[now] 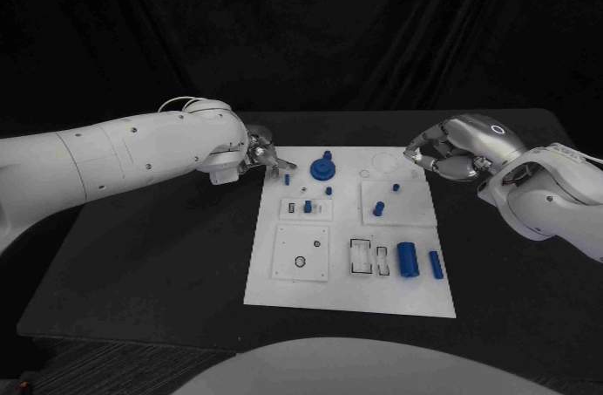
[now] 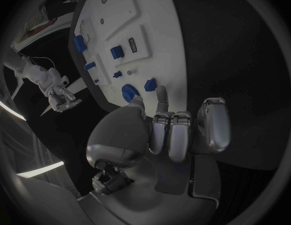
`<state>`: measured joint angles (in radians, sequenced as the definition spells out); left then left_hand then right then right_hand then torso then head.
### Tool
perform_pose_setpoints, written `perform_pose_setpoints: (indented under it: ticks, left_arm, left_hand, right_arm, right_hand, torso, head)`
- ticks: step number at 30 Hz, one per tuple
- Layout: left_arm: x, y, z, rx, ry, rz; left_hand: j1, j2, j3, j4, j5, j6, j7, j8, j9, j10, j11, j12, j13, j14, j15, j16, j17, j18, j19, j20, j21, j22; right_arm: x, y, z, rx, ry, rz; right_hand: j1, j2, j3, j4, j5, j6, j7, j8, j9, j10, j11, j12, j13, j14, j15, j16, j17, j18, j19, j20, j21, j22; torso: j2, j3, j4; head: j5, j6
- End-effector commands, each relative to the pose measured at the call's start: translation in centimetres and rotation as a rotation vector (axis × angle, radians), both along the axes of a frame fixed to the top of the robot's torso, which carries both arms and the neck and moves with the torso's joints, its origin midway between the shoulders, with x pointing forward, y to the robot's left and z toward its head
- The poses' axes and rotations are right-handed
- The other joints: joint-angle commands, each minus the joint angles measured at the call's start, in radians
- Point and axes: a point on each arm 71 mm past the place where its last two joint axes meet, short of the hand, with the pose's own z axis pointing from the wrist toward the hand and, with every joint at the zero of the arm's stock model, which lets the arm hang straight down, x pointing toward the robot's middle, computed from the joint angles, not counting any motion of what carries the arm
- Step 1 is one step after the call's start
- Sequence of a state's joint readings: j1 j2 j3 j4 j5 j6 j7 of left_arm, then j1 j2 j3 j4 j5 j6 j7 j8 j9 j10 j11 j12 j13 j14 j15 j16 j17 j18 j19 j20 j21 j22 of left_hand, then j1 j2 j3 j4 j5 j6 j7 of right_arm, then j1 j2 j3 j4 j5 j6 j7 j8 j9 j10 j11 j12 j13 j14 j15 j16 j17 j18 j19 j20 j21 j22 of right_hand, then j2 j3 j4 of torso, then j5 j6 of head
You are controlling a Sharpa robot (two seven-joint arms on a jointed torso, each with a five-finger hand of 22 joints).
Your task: Assemble the parts on the task board
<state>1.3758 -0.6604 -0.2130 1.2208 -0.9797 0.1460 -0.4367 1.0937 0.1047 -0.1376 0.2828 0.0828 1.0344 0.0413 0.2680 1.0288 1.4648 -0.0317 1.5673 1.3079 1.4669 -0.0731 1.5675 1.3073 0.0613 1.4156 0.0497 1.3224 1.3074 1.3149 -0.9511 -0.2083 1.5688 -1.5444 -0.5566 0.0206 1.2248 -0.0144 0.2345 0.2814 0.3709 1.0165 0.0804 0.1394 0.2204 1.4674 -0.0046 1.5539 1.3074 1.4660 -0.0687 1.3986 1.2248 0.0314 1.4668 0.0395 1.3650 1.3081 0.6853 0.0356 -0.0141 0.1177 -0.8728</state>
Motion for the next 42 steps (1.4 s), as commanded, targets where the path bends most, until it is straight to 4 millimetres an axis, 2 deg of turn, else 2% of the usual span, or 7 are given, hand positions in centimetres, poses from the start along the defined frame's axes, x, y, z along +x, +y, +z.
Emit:
perform_pose_setpoints:
  ticks: [1, 14, 20, 28, 42]
  left_arm:
    - [-0.12, -0.20, -0.19, 0.000, 0.016, -0.015]
    - [-0.31, -0.59, -0.26, -0.003, 0.022, -0.029]
    - [-0.31, -0.65, -0.31, -0.001, 0.027, -0.032]
    - [-0.31, -0.72, -0.42, 0.002, 0.033, -0.034]
    - [-0.34, -1.02, -0.58, 0.002, 0.039, -0.042]
  left_hand:
    - [0.010, -0.001, 0.000, -0.006, 0.007, 0.003, 0.000, -0.002, 0.001, 0.106, 0.008, 0.003, 0.263, 0.104, 0.008, 0.003, 0.263, 0.001, -0.008, -0.001, -0.005, 0.181]
    - [0.037, 0.004, 0.009, -0.020, 0.055, -0.004, 0.000, -0.008, 0.005, 0.106, 0.009, 0.003, 0.263, 0.104, 0.009, 0.003, 0.263, 0.002, -0.011, 0.000, -0.010, 0.180]
    - [0.038, 0.004, 0.009, -0.020, 0.058, -0.005, 0.001, -0.009, 0.005, 0.106, 0.009, 0.003, 0.263, 0.104, 0.009, 0.003, 0.263, 0.002, -0.013, 0.000, -0.013, 0.179]
    - [0.038, 0.005, 0.010, -0.020, 0.060, -0.007, 0.001, -0.011, 0.004, 0.106, 0.010, 0.003, 0.263, 0.104, 0.009, 0.003, 0.263, 0.003, -0.014, 0.000, -0.014, 0.178]
    - [0.042, 0.007, 0.012, -0.021, 0.070, -0.008, 0.002, -0.013, 0.003, 0.106, 0.010, 0.003, 0.263, 0.104, 0.010, 0.003, 0.263, 0.003, -0.016, 0.001, -0.017, 0.178]
  right_arm:
    - [0.01, 0.01, 0.04, 0.005, -0.007, -0.003]
    - [0.06, 0.05, 0.02, 0.004, -0.006, -0.004]
    - [0.10, 0.11, 0.00, 0.004, -0.006, -0.003]
    - [0.12, 0.13, -0.01, 0.003, -0.006, -0.003]
    - [0.14, 0.18, -0.03, 0.002, -0.005, -0.002]
  right_hand:
    - [0.004, -0.004, 0.003, -0.007, 0.004, -0.007, 0.004, -0.007, -0.001, 0.084, 0.005, -0.004, 0.216, 0.049, 0.001, 0.001, -0.001, 0.016, 0.023, 0.002, -0.004, 0.199]
    - [0.007, -0.005, 0.004, -0.009, 0.006, -0.008, 0.005, -0.008, -0.002, 0.083, 0.006, -0.005, 0.215, 0.048, 0.001, 0.000, -0.003, 0.016, 0.023, 0.002, -0.004, 0.199]
    - [0.007, -0.005, 0.004, -0.009, 0.006, -0.008, 0.005, -0.008, -0.002, 0.083, 0.006, -0.005, 0.215, 0.048, 0.001, 0.000, -0.003, 0.016, 0.023, 0.002, -0.004, 0.199]
    - [0.007, -0.005, 0.004, -0.009, 0.006, -0.008, 0.005, -0.008, -0.002, 0.083, 0.006, -0.005, 0.215, 0.048, 0.001, 0.000, -0.003, 0.016, 0.023, 0.002, -0.004, 0.199]
    - [0.007, -0.005, 0.004, -0.009, 0.006, -0.008, 0.005, -0.008, -0.002, 0.083, 0.006, -0.005, 0.215, 0.048, 0.001, 0.000, -0.003, 0.016, 0.023, 0.002, -0.004, 0.199]
  torso:
    - [0.000, 0.0003, -0.0011]
    - [0.000, 0.0008, -0.0002]
    - [0.000, 0.0004, -0.0015]
    - [-0.001, 0.0020, -0.0008]
    - [0.000, 0.0006, -0.0007]
  head:
    - [0.000, 0.000]
    - [-0.003, 0.000]
    - [-0.004, 0.000]
    - [-0.005, 0.000]
    - [-0.003, 0.000]
